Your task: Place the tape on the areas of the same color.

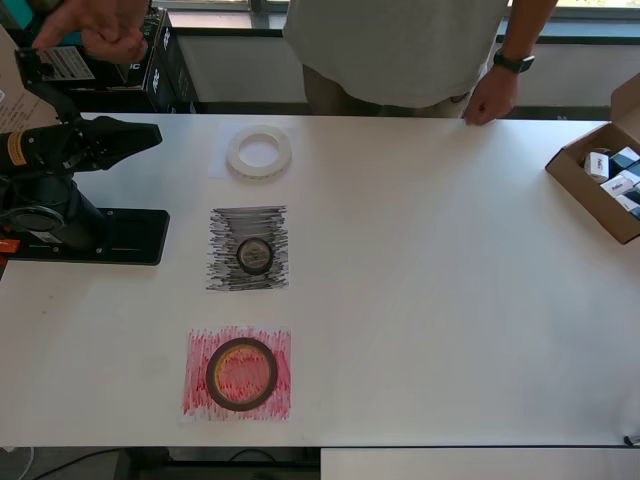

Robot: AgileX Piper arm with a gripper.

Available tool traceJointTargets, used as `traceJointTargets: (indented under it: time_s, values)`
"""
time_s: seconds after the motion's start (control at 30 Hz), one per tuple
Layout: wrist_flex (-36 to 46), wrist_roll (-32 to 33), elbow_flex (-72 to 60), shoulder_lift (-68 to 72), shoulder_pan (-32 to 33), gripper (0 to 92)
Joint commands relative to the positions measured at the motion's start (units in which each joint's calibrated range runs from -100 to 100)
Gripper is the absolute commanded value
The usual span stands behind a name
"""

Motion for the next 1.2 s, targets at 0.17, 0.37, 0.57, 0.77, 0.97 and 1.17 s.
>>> traceJointTargets:
  time_s: [0.17, 0.37, 0.57, 0.77, 0.97, 1.17]
  values:
    - [0.14, -0.08, -0.39, -0.34, 0.34, 0.0]
    - [0.22, 0.0, -0.39, -0.24, 0.34, 0.3]
    - [0.22, 0.0, -0.39, -0.24, 0.97, 0.1]
    - [0.22, 0.08, -0.39, -0.24, 1.05, 0.1]
    - [5.32, 0.17, -0.39, -0.24, 1.52, 0.1]
    - [18.89, 0.17, -0.39, -0.24, 1.6, 0.1]
